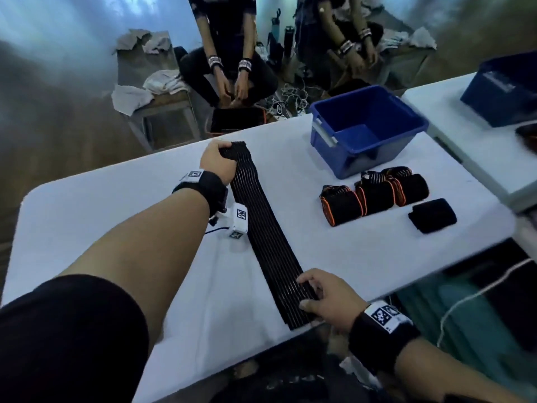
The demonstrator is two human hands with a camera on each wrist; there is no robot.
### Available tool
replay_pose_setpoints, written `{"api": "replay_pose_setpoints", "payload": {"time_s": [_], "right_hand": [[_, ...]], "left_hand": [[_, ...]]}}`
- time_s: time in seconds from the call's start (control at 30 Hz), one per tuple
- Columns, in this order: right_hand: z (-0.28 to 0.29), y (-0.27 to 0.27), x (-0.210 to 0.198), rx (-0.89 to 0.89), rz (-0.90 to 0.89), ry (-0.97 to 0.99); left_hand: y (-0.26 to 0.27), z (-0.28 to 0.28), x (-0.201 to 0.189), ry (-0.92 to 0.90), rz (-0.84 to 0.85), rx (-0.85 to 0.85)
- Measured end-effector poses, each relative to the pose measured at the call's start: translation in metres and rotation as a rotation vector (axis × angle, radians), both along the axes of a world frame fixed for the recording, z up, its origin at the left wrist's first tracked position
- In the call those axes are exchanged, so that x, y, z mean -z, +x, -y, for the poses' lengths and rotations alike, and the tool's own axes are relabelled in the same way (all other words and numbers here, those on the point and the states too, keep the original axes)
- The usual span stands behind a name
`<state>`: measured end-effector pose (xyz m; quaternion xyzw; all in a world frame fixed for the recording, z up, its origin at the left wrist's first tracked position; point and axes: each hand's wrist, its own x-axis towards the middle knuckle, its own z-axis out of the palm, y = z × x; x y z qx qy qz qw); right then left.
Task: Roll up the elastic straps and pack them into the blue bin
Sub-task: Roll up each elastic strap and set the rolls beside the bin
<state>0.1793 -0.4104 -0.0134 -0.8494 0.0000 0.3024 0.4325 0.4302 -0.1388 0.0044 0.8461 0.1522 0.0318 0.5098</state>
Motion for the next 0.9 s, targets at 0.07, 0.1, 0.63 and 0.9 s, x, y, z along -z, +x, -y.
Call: {"api": "replay_pose_setpoints", "payload": {"time_s": [0.07, 0.1, 0.63, 0.9], "right_hand": [[0.002, -0.011, 0.006, 0.045, -0.024, -0.021], [0.002, -0.016, 0.01, 0.064, -0.032, -0.021], [-0.004, -0.034, 0.009, -0.107, 0.058, -0.147], [0.008, -0.016, 0.018, -0.321, 0.127, -0.271]], "left_hand": [[0.006, -0.001, 0.018, 0.063, -0.043, 0.028], [0.008, -0.004, 0.026, 0.096, -0.069, 0.036], [-0.028, -0.016, 0.031, 0.515, -0.107, 0.168], [-0.212, 0.03, 0.014, 0.457, -0.115, 0.774]]}}
